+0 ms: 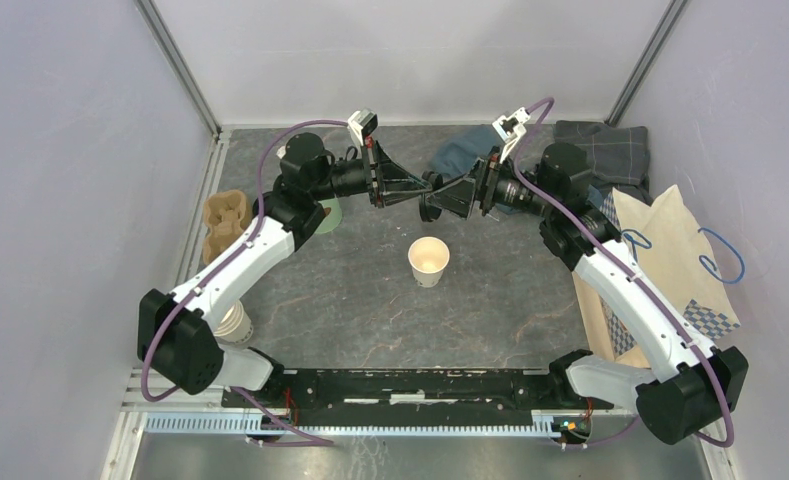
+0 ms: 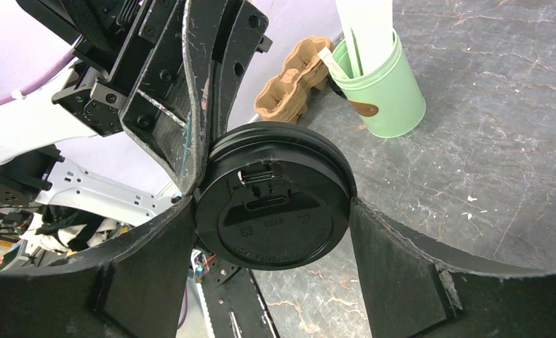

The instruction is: Pack the takeout coffee

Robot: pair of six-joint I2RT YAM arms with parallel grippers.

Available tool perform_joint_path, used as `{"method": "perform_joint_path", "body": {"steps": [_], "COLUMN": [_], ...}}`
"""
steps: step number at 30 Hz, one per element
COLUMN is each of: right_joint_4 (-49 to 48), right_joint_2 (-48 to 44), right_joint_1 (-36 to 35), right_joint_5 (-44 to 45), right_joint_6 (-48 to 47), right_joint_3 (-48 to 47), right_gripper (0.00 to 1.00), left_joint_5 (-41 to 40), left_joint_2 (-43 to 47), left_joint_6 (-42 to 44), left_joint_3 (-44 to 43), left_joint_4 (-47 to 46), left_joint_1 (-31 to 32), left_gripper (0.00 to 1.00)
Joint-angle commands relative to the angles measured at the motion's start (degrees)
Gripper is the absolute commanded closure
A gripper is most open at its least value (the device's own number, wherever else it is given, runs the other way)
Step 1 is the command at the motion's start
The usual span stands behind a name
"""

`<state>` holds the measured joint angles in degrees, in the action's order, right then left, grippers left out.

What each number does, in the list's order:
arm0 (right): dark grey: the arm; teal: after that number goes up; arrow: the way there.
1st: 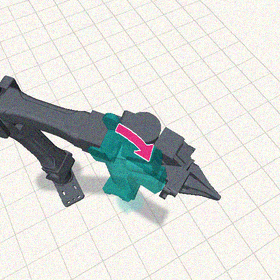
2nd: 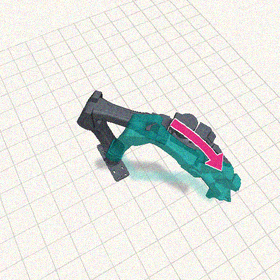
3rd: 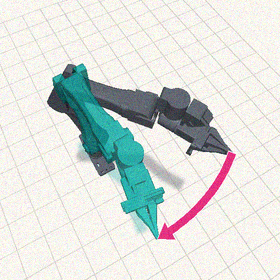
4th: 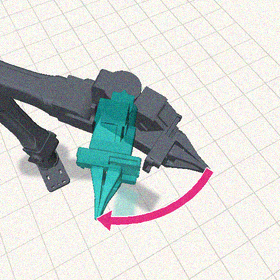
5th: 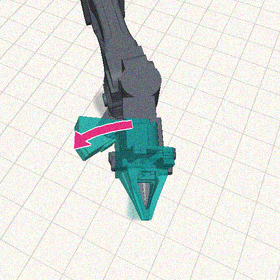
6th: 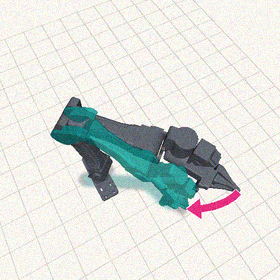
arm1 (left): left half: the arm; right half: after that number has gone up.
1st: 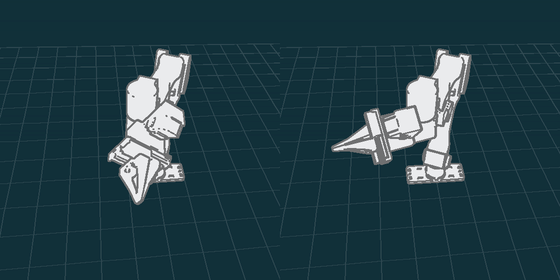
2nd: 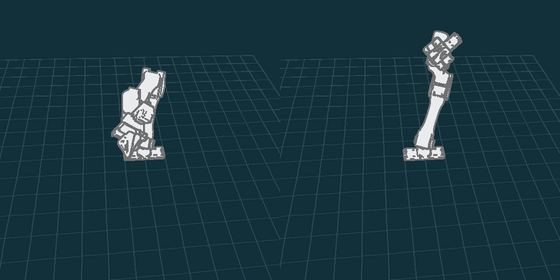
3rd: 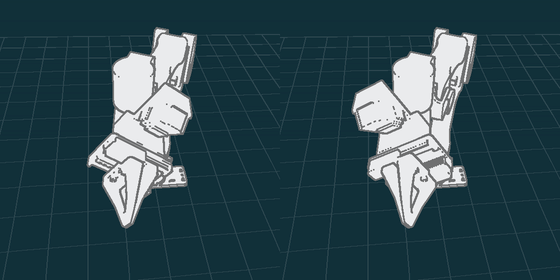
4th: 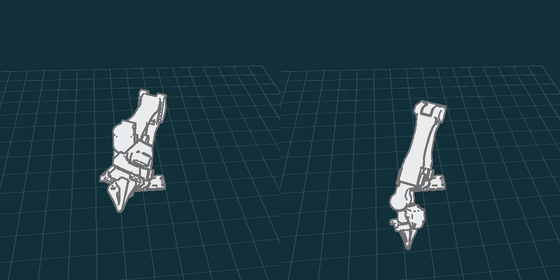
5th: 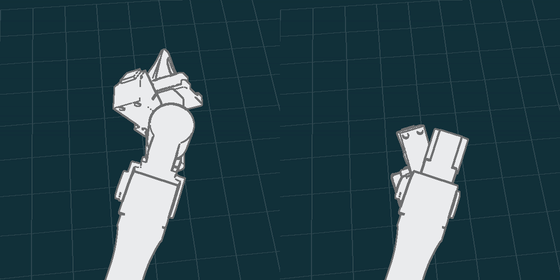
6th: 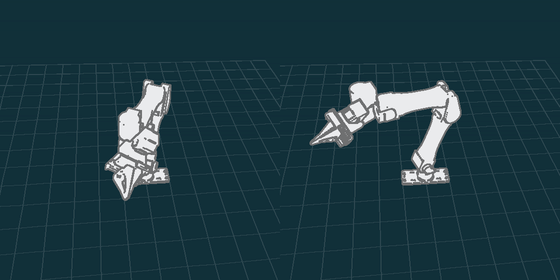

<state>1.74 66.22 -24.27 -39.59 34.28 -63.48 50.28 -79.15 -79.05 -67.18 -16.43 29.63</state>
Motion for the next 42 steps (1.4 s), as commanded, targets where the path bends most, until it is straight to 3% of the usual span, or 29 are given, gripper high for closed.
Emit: {"method": "perform_joint_path", "body": {"steps": [1,5,10,13,17,21,26,35,42], "right_joint_4": [1.86,5.47,17.23,25.28,35.57,48.16,59.80,64.57,64.57], "right_joint_2": [0.32,0.40,1.64,4.20,10.45,19.07,27.81,36.06,39.30], "right_joint_1": [-0.80,-0.77,-0.72,-0.90,-3.58,-9.47,-14.96,-22.66,-24.33], "right_joint_5": [2.06,3.94,8.69,11.80,19.06,32.19,42.31,48.69,49.61], "right_joint_6": [-2.15,-2.88,-8.31,-11.89,-17.21,-21.88,-24.96,-26.00,-26.27], "right_joint_3": [0.12,-0.36,-2.55,-4.57,-10.11,-22.03,-32.48,-38.34,-39.54], "right_gripper": [0.24,0.25,0.27,0.26,0.28,0.28,0.28,0.26,0.26], "left_joint_5": [1.57,-0.50,-9.14,-18.45,-25.69,-28.23,-30.24,-29.39,-28.13], "left_joint_2": [0.94,2.06,5.01,5.91,6.35,6.80,7.53,7.88,7.93], "left_joint_6": [-2.93,2.59,18.20,27.63,34.72,37.86,38.90,39.83,40.36], "left_joint_3": [0.45,0.15,-3.37,-5.45,-5.73,-4.11,-0.95,1.79,1.59], "left_joint_4": [-3.22,3.87,30.25,45.94,53.61,54.41,53.55,53.29,53.65], "left_joint_1": [0.43,-0.02,-3.48,-5.33,-5.46,-5.43,-5.45,-5.40,-5.48], "left_gripper": [0.88,0.60,0.29,0.19,0.15,0.14,0.14,0.14,0.13]}}
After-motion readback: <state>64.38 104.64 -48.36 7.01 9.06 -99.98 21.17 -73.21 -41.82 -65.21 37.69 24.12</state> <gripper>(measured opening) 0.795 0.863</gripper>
